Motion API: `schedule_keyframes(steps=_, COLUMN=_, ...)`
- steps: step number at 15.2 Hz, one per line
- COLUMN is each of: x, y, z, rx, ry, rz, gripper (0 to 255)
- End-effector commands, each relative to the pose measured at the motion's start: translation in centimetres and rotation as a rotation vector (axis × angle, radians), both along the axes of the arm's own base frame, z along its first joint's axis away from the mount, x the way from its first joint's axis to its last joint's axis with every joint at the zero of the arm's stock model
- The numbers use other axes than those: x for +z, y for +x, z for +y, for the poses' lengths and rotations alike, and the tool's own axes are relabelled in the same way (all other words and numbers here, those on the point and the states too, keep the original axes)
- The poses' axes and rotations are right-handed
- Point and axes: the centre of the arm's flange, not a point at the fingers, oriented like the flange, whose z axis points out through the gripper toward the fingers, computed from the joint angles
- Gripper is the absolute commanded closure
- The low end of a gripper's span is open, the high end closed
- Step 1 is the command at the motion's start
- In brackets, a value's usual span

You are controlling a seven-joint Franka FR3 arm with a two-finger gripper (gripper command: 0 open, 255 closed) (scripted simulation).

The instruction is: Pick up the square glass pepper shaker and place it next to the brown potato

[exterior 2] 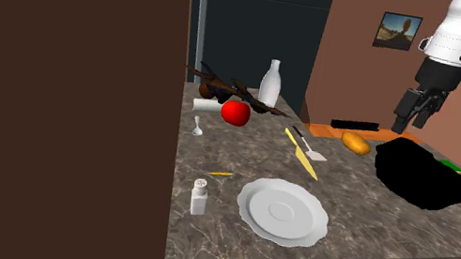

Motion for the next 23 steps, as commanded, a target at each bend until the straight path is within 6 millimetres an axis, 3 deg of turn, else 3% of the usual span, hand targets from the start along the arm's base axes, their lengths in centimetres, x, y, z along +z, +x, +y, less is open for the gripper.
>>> schedule_keyframes(steps=1, x=0.0, y=0.0, z=0.0, rx=0.000, ry=0.000, rz=0.000, gripper=0)
schedule_keyframes(steps=23, x=-11.1, y=9.5, z=25.1, rx=-0.068, ry=0.025, rz=0.082, gripper=0)
